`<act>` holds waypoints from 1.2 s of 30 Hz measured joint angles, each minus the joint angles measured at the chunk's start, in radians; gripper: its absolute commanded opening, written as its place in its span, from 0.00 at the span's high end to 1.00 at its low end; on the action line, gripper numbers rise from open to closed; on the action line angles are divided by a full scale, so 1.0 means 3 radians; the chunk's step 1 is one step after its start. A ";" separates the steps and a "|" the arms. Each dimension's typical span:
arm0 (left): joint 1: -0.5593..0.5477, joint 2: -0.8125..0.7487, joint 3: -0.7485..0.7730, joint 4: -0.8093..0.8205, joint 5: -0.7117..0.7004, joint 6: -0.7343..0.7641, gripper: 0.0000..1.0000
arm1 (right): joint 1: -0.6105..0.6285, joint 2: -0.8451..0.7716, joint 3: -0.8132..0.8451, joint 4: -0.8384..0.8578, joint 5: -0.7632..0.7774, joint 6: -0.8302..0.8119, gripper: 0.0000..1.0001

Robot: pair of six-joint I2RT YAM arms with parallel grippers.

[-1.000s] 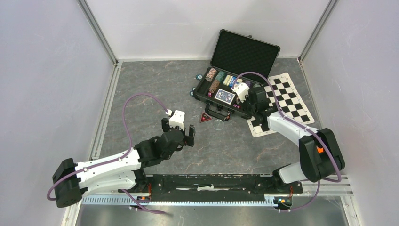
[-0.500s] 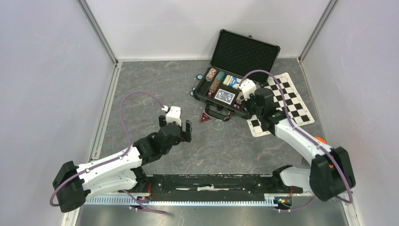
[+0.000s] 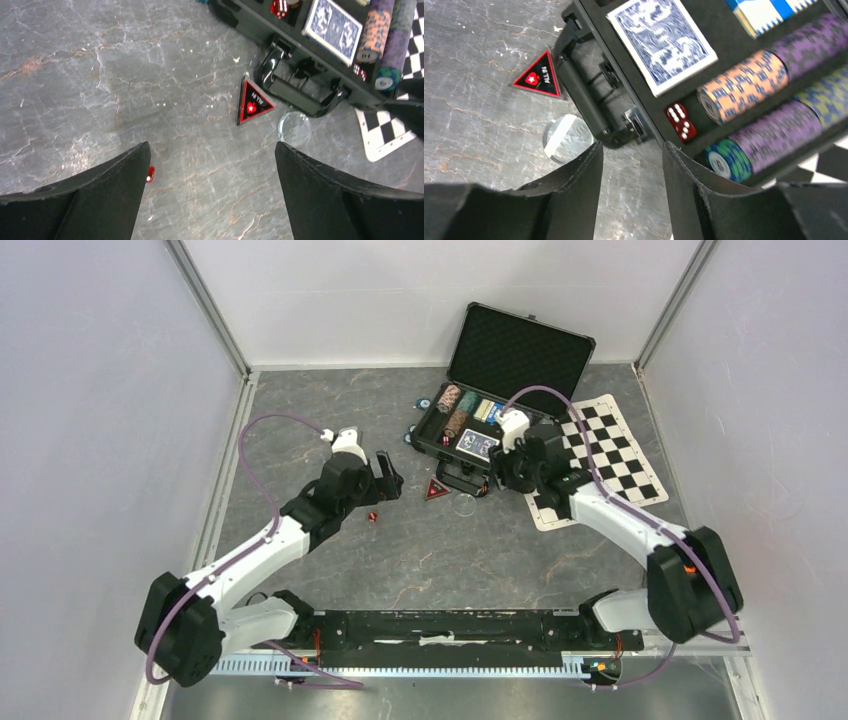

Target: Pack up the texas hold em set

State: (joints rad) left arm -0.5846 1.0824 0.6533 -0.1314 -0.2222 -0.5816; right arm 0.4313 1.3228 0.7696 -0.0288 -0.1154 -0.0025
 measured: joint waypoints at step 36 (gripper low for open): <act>0.0824 0.0446 0.0160 0.0202 0.0451 -0.0251 0.00 | 0.0515 0.2355 0.2200 -0.0306 0.0023 -0.0431 0.64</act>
State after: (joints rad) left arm -0.3374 1.2163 0.7013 -0.0708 -0.0868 -0.6567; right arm 0.5858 2.0293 1.4296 -0.1207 -0.1085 -0.1318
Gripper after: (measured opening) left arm 0.993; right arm 0.401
